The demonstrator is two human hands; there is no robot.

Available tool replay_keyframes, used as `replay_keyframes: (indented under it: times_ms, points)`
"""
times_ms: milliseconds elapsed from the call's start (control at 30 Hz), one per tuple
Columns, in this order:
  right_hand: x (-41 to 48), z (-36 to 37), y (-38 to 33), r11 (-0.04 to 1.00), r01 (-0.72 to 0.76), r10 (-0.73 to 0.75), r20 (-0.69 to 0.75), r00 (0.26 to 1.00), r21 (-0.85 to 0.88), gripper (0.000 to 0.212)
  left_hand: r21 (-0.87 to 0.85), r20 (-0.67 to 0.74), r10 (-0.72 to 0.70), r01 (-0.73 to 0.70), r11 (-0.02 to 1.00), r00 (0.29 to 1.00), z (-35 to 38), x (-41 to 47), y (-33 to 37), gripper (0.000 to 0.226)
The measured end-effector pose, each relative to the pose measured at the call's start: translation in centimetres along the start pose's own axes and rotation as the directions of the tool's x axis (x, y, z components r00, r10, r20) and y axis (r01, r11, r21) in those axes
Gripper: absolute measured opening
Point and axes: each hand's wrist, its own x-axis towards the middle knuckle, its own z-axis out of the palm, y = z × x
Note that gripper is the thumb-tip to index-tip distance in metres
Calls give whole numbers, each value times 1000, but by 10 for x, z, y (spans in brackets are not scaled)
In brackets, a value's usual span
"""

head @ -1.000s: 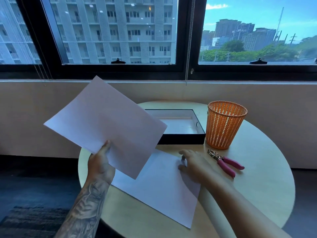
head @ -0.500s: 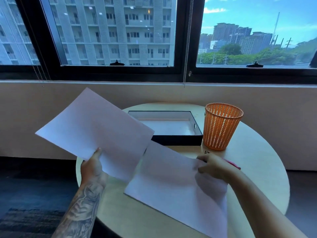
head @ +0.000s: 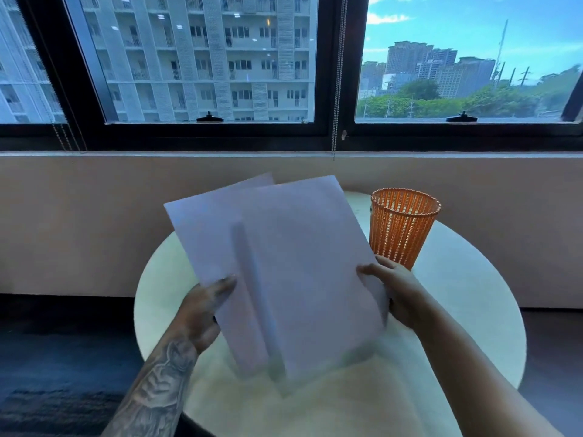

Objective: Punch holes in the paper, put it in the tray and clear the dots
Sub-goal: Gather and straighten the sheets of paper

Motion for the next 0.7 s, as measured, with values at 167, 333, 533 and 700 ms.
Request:
replay_keyframes:
  times_ms: [167, 333, 533, 700]
  points:
    - [2, 12, 11, 997, -8, 8, -3, 1000, 79, 30, -47, 116, -17, 22, 999, 993, 21, -8, 0, 40]
    - [-3, 16, 14, 993, 110, -110, 9, 994, 38, 28, 108, 137, 156, -171, 979, 978, 33, -13, 0, 63]
    - [-8, 16, -6, 961, 276, -276, -4, 961, -15, 27, 260, 124, 314, -337, 905, 941, 44, -4, 28, 35]
    - [-10, 18, -14, 924, 381, -382, -25, 924, -34, 19, 232, 79, 337, -346, 909, 938, 55, -1, 49, 24]
